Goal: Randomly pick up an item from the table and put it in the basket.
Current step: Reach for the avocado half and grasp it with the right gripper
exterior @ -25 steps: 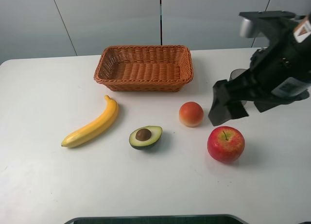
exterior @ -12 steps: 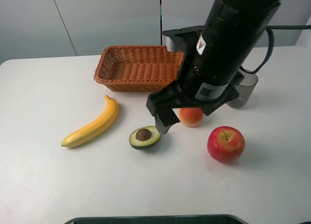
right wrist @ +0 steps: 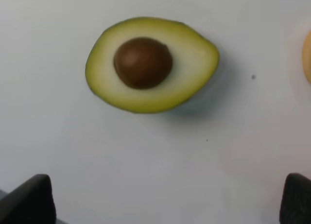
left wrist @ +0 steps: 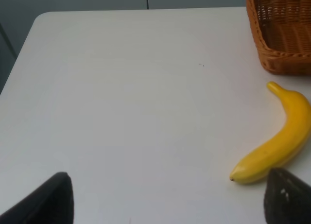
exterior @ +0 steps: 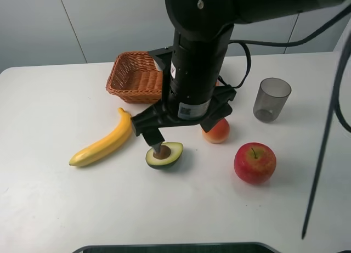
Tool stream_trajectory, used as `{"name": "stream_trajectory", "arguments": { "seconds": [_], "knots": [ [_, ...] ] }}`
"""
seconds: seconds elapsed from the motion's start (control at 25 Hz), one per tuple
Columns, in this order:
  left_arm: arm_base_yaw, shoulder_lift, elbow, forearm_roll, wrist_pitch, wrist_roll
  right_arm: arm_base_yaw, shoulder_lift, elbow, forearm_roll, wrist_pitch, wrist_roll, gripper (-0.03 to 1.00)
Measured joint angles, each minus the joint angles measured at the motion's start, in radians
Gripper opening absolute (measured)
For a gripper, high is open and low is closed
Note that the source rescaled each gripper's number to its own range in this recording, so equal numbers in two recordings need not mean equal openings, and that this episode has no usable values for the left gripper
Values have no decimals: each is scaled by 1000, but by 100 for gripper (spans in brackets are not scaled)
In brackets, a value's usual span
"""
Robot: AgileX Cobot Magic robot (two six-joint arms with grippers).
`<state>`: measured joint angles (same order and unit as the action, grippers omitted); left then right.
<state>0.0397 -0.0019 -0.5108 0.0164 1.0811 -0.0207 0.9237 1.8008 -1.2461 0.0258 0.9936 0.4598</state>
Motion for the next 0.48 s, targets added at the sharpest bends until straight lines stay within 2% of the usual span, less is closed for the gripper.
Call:
{"name": "stream_trajectory", "arguments": {
  "seconds": [0.2,0.48],
  "knots": [
    [0,0,0,0,0,0,2,37,-16,-10,-36,92,100],
    [0,0,0,0,0,0,15,44,-16,-18,-185,203,100]
  ]
}}
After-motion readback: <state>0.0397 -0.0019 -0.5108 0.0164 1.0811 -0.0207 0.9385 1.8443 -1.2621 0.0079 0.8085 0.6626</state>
